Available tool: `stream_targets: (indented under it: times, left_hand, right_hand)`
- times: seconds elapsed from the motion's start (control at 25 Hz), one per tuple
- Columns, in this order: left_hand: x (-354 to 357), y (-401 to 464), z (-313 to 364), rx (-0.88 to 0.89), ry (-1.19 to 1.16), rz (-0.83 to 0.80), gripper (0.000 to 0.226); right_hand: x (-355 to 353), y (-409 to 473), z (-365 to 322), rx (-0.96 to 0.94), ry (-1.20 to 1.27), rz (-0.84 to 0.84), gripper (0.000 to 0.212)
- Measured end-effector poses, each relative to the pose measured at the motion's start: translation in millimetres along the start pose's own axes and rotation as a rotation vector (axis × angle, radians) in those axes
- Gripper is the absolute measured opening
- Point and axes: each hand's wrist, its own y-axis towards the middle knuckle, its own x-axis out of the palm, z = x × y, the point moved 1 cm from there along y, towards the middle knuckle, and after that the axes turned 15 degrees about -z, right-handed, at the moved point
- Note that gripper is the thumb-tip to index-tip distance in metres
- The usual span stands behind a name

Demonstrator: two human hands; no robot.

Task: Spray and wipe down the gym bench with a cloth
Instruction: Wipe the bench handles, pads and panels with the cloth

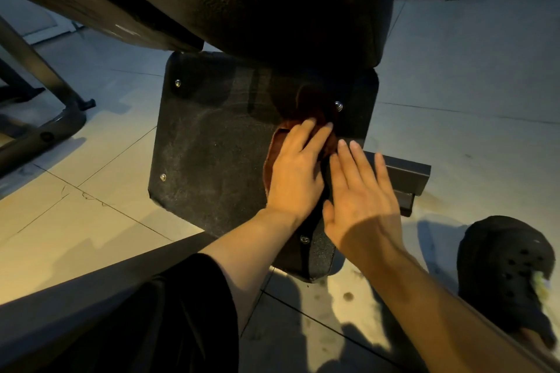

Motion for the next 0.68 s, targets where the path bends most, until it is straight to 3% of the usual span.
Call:
stream_targets:
  times: [0.08,0.24,0.28,0.4,0.48,0.68]
  left_hand:
    - [-1,-5,-21,-0.015,0.037,-0.016,0.062]
    - [-4,-10,-44,-0.377,-0.082,0.136,0.058]
    - [-4,-10,-39,-0.341,-0.051,0.126,0.058]
    - [-5,-14,-40,0.011,0.071,-0.034,0.067]
    - [-12,-19,-60,0.074,0.11,-0.103,0.071]
    - [-20,-40,-110,-0.431,-0.031,0.069,0.066]
  right_hand:
    - [1,3,-4,0.021,0.008,0.012,0.081]
    - [3,6,-9,0.013,0.025,0.024,0.083]
    - [3,6,-9,0.009,0.035,0.023,0.082]
    - [4,10,-15,-0.001,0.044,0.006,0.081]
    - [4,16,-22,-0.012,0.041,-0.005,0.083]
    - [9,21,-48,-0.078,0.088,-0.043,0.084]
